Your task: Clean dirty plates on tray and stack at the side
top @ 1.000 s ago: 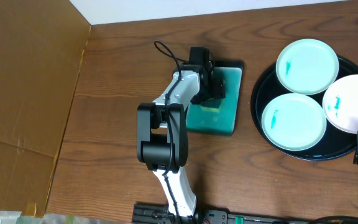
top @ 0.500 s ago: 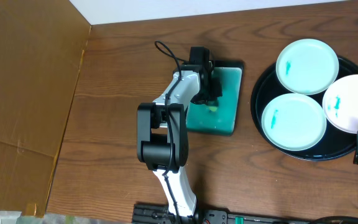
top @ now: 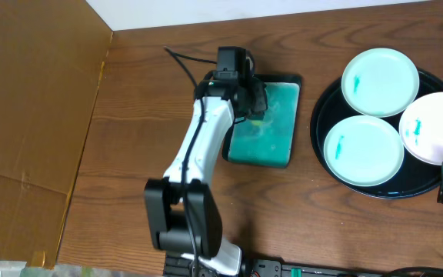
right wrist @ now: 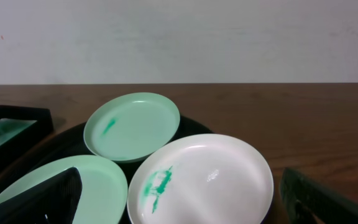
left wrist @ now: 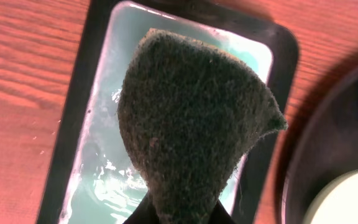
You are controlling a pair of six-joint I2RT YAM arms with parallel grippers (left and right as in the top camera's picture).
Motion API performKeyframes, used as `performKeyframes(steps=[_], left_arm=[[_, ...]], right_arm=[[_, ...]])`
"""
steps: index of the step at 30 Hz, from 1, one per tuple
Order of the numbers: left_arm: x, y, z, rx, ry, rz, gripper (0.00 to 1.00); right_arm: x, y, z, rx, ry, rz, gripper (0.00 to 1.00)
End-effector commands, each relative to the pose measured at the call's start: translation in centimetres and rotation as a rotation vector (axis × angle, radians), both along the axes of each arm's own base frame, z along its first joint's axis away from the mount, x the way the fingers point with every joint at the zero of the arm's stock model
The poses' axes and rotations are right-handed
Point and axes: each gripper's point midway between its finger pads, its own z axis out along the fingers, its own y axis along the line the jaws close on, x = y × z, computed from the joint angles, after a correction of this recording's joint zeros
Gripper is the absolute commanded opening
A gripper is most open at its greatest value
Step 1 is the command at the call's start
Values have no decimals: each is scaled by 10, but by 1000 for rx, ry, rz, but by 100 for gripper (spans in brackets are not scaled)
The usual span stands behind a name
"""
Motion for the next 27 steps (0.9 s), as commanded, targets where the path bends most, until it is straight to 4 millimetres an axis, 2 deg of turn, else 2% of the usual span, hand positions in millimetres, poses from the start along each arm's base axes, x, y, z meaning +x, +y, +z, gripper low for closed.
performKeyframes(steps=[1,4,9,11,13,17,20,22,24,27], left_arm=[[-8,2,1,-3,20,17,7],[-9,2,-18,0,55,17,7],[-15,2,-79,5,148,20,8],[-17,3,-85,6,172,22,7],[-15,3,-76,2,161,30,7],[-7,-3,-24,-45,67,37,7],[-11,-11,18,-93,-27,14,7],[-14,-14,37,-96,-74,7,7],[-17,-16,42,-90,-92,-1,7],[-20,-14,24,-50,-65,7,7]], right_arm=[[0,-4,-1,-12,-3,-17,99],[0,-4,-1,-12,-3,-17,99],[0,-4,-1,-12,-3,-17,99],[0,-4,-1,-12,-3,-17,99],[0,-4,-1,-12,-3,-17,99],[0,-4,-1,-12,-3,-17,99],[0,-4,-1,-12,-3,-17,99],[0,-4,-1,-12,-2,-17,99],[0,-4,-1,-12,-3,-17,99],[0,-4,-1,-12,-3,-17,99]])
